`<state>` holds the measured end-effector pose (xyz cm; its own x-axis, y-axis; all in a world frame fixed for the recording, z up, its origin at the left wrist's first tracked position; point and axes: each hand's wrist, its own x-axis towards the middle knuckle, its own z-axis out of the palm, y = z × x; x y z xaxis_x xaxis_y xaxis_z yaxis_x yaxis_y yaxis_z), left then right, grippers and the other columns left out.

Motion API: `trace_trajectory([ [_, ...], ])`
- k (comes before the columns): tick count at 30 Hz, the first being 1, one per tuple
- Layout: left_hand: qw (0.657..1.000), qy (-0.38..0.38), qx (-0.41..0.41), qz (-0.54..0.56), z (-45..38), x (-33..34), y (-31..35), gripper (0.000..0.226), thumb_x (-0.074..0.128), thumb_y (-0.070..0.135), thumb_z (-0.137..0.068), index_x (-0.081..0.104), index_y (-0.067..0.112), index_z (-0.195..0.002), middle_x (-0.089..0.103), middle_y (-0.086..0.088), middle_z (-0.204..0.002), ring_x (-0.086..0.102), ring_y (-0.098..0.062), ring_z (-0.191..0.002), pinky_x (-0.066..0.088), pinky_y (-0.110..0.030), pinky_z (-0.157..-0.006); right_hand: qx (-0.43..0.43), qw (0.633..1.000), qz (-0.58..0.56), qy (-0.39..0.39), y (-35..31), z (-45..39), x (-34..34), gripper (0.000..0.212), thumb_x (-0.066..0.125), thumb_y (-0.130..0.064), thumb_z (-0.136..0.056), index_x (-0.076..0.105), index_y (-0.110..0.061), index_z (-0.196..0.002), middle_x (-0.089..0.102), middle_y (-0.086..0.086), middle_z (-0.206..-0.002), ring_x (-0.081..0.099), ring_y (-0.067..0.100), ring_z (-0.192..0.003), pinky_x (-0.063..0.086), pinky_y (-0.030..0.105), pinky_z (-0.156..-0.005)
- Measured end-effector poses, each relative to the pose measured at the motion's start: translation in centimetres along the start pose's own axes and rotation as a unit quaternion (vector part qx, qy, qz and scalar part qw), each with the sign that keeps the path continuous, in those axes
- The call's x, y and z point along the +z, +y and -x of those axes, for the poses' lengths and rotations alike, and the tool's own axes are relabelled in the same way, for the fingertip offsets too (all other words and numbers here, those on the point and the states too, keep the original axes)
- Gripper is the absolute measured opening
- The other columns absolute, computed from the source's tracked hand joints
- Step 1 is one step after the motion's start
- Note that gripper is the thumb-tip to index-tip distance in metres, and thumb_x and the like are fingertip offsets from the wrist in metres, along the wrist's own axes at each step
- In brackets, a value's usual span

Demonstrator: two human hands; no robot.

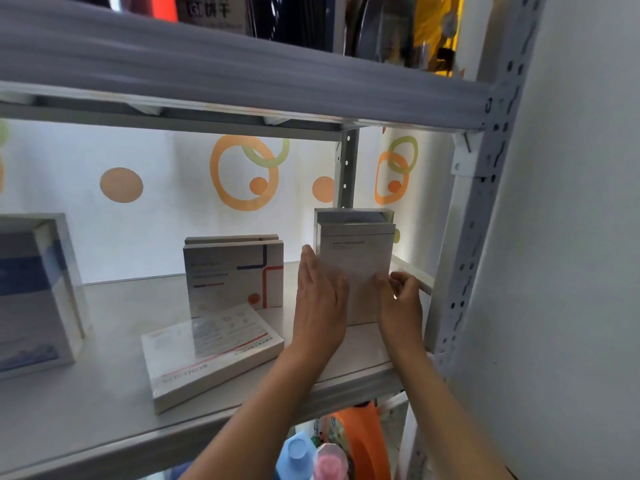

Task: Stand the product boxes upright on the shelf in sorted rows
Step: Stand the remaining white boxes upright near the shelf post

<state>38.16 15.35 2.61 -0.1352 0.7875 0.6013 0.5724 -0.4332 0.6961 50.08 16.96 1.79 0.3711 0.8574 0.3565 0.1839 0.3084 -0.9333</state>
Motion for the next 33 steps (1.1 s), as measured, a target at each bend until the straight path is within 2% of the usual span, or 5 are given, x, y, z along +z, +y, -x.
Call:
trace_trajectory([
  [11, 0.998, -0.052, -0.021, -0.027, 0.5, -2.6, 0.8, 0.063, 0.037, 0.03, -0.103, 0.007, 0.009, -0.153, 0.018, -0.007, -0.159, 0.017, -0.019, -0.146, 0.013, -0.016, -0.104, -0.005, 0.998, 0.055, 0.03, -1.9, 2.1, 0.1, 0.03, 0.057, -0.041, -0.095, 0.045, -0.023, -0.115, 0.06, -0.004, -0.108, 0.059, 0.017, -0.097, 0.046, 0.034, -0.083],
  [17, 0.993, -0.079, -0.073, -0.046, -0.6, -3.0, 0.6, 0.064, 0.039, 0.025, -0.102, 0.004, 0.011, -0.153, 0.012, -0.008, -0.16, 0.014, -0.025, -0.147, 0.021, -0.037, -0.116, 0.004, 0.99, 0.135, 0.039, -2.9, 0.7, -0.2, 0.045, 0.05, -0.048, -0.097, 0.045, -0.015, -0.128, 0.057, -0.002, -0.114, 0.057, 0.019, -0.097, 0.044, 0.03, -0.076],
  [22, 0.992, -0.075, -0.093, -0.044, -1.5, -3.0, 0.6, 0.064, 0.039, 0.028, -0.103, 0.004, 0.014, -0.154, 0.011, -0.005, -0.161, 0.012, -0.022, -0.148, 0.02, -0.036, -0.116, -0.021, 0.986, 0.164, 0.032, -3.4, -0.2, -0.2, 0.046, 0.054, -0.043, -0.097, 0.043, -0.013, -0.131, 0.056, 0.003, -0.13, 0.059, 0.024, -0.111, 0.043, 0.028, -0.08],
  [28, 0.993, -0.067, -0.089, -0.048, -1.8, -2.9, 0.4, 0.065, 0.04, 0.032, -0.102, 0.003, 0.016, -0.154, 0.01, -0.003, -0.162, 0.011, -0.021, -0.148, 0.02, -0.035, -0.115, -0.081, 0.976, 0.2, 0.039, -3.3, 0.0, 0.5, 0.05, 0.063, -0.037, -0.091, 0.044, -0.015, -0.132, 0.052, 0.004, -0.133, 0.056, 0.024, -0.118, 0.052, 0.04, -0.089],
  [33, 0.994, -0.061, -0.073, -0.053, -2.0, -3.1, 0.7, 0.066, 0.041, 0.032, -0.102, 0.004, 0.017, -0.154, 0.012, -0.003, -0.161, 0.015, -0.022, -0.148, 0.023, -0.037, -0.114, -0.229, 0.933, 0.264, 0.087, -3.5, 0.6, 0.6, 0.053, 0.072, -0.024, -0.086, 0.047, -0.011, -0.131, 0.052, 0.007, -0.135, 0.051, 0.024, -0.125, 0.049, 0.04, -0.101],
])
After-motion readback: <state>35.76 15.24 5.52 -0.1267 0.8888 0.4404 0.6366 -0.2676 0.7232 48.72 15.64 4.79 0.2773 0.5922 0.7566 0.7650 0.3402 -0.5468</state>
